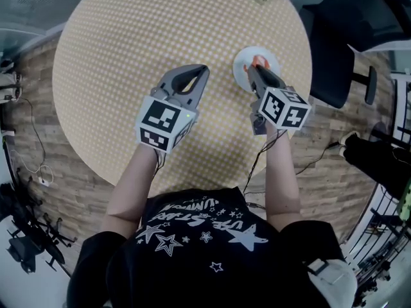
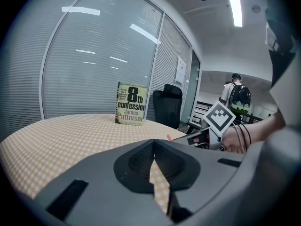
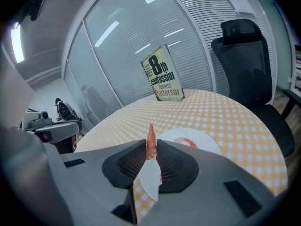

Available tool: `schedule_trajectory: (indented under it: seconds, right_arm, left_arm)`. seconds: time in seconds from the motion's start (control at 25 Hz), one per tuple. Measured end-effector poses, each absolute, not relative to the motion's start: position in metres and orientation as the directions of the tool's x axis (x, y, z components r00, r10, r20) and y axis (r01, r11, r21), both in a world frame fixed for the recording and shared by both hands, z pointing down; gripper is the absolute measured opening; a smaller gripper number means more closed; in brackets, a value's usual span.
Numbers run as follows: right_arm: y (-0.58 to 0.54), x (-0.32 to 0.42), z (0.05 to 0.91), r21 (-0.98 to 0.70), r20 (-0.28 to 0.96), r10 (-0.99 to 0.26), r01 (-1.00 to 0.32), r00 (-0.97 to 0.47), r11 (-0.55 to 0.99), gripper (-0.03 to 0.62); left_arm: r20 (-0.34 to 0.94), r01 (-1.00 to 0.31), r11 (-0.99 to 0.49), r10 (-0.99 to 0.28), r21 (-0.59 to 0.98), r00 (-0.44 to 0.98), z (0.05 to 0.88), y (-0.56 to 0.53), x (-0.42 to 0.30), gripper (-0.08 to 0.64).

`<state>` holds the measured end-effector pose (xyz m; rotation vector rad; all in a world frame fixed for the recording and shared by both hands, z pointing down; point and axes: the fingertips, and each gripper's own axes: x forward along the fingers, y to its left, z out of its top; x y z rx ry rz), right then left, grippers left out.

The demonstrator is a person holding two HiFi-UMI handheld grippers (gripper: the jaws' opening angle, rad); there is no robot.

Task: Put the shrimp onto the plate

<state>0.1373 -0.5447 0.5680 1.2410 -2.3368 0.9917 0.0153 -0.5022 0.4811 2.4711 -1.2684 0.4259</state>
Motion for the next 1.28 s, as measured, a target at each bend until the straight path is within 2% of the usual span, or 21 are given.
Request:
schedule_trajectory:
  seconds: [0.28, 0.72, 1.28]
  right_arm:
    - [-0.551, 0.136, 0.581, -0.320, 0.631, -0.575, -0.850, -0.520, 0.418, 0.075]
    - [-0.548, 0.137, 0.593, -0.311, 0.670, -0.558, -0.868, -0.490, 0.388, 0.077]
    - [-0.547, 0.142, 0.578, -0.353, 0.619, -0.601, -0.863, -0.505, 0.361, 0.077]
  left_arm:
    - [0.419, -0.820, -0.548, -0.714, 0.165, 0.561, 0.488, -0.502, 0.018, 0.008]
    - [0.430, -0.813, -0.560, -0.702, 0.159, 0.568, 0.491, -0.492, 0.022, 0.008]
    - [0.424, -0.823, -0.551, -0.719, 0.136, 0.551, 0.482, -0.480, 0.020, 0.008]
